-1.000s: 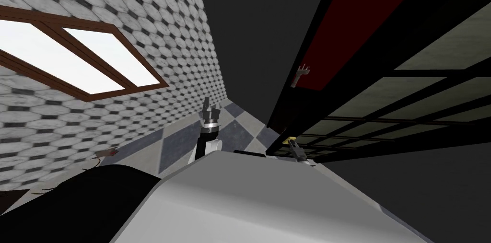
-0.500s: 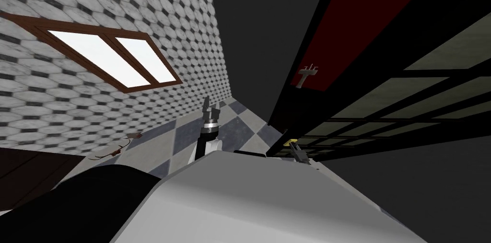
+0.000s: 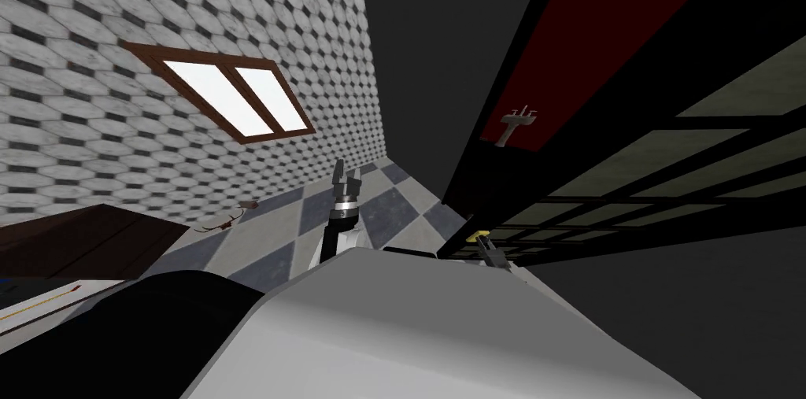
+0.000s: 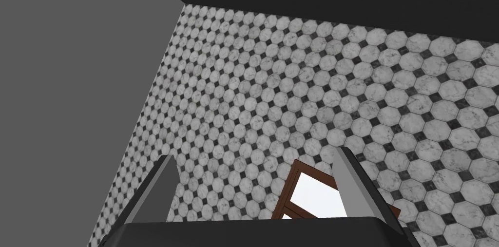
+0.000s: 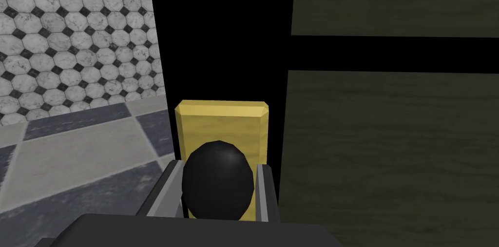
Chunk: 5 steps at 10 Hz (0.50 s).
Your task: Pull the door open
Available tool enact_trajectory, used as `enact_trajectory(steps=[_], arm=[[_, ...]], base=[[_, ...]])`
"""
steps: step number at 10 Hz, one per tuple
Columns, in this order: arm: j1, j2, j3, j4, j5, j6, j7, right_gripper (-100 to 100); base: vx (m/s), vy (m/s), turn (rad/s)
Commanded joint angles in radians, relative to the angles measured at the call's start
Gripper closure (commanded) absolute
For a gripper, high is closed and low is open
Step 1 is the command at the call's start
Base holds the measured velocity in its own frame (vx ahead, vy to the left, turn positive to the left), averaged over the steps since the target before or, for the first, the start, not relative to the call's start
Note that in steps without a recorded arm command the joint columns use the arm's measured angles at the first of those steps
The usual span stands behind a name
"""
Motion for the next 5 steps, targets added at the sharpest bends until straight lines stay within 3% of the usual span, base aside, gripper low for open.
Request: enact_trajectory(steps=[1, 5], arm=[[0.010, -0.007, 0.009, 0.000, -0.003, -0.018, -0.004, 100], [0.018, -0.014, 0.028, 0.027, -0.010, -0.063, -0.015, 100]], base=[[-0.197, -0.075, 0.182], [-0.209, -0.079, 0.162]])
